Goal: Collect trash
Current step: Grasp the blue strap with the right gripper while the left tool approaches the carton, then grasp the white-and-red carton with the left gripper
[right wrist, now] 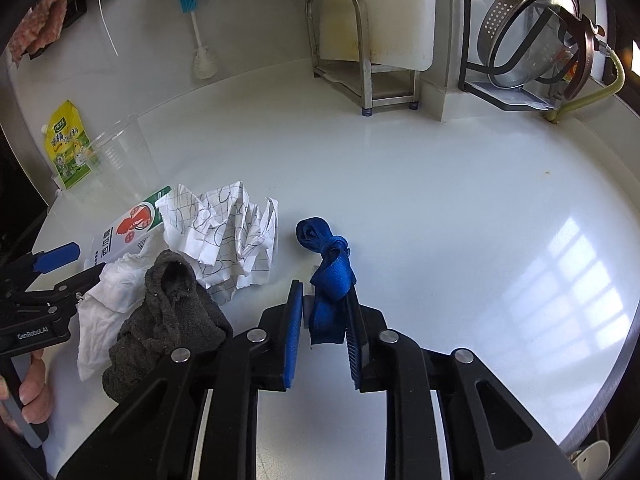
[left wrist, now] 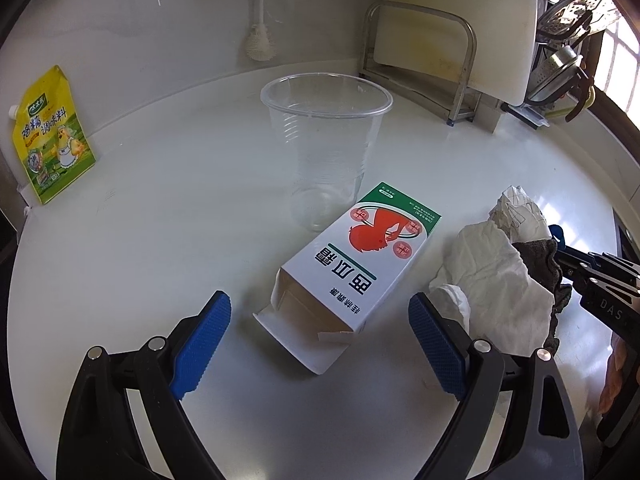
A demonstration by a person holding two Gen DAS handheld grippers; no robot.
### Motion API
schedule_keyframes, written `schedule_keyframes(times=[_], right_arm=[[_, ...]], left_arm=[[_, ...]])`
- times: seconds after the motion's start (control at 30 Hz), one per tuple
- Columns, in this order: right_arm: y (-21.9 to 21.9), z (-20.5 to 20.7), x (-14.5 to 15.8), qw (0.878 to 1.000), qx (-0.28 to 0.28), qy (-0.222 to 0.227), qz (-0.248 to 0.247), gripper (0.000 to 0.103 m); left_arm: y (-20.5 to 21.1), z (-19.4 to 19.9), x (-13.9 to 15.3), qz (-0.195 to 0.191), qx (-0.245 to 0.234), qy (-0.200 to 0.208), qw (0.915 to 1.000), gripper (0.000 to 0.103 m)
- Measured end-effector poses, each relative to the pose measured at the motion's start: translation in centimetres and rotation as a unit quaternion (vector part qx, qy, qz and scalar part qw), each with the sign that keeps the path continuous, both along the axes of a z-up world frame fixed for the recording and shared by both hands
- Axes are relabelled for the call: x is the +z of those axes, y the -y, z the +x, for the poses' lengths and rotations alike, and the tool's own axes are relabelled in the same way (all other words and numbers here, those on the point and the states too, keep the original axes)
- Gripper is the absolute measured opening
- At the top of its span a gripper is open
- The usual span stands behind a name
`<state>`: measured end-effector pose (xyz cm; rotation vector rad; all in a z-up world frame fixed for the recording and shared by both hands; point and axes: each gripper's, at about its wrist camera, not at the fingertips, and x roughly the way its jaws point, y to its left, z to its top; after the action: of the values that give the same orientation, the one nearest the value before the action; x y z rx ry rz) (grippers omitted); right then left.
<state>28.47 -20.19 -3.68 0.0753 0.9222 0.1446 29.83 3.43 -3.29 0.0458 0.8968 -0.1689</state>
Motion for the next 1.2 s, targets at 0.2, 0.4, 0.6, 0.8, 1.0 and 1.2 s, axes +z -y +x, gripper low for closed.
schedule_keyframes(times=[0.2,0.4,0.6,0.8,1.0,1.2], right_arm=[[1.0,0.1,0.2,0.999,-0.004,-0.008,0.039,0.020],[0.8,0.0,0.3,0.999,0.002,-0.008,0.049,0.020],[0.8,0.1,0.2,0.999,0.003,-0.011,0.054,0.020],[0.8,-0.1,0.2,0.998,0.003,-0.010,0.054,0.020],[0.8,-0.8,0.1,0.999,0.001,-0.009,0.054,0.020],[1.5,-2.1,0.1,0.998,-0.011,-0.002,0.057,0.020]], left_arm=[[0.7,1.1,-0.1,0.008,-0.018,-0.001,0.9998,0.092],[1.3,2.5,-1.0,0.020,-0.021,-0.013,0.9995,0.092],[2.1,3.2,-1.5,0.017,-0.046,-0.021,0.9986,0.073],[1.9,2.5,-1.2,0.008,-0.053,-0.016,0.9984,0.062],[1.5,0.5,-0.5,-0.003,-0.050,-0.004,0.9987,0.059],[0.5,-1.7,0.2,-0.015,-0.031,0.011,0.9993,0.059]])
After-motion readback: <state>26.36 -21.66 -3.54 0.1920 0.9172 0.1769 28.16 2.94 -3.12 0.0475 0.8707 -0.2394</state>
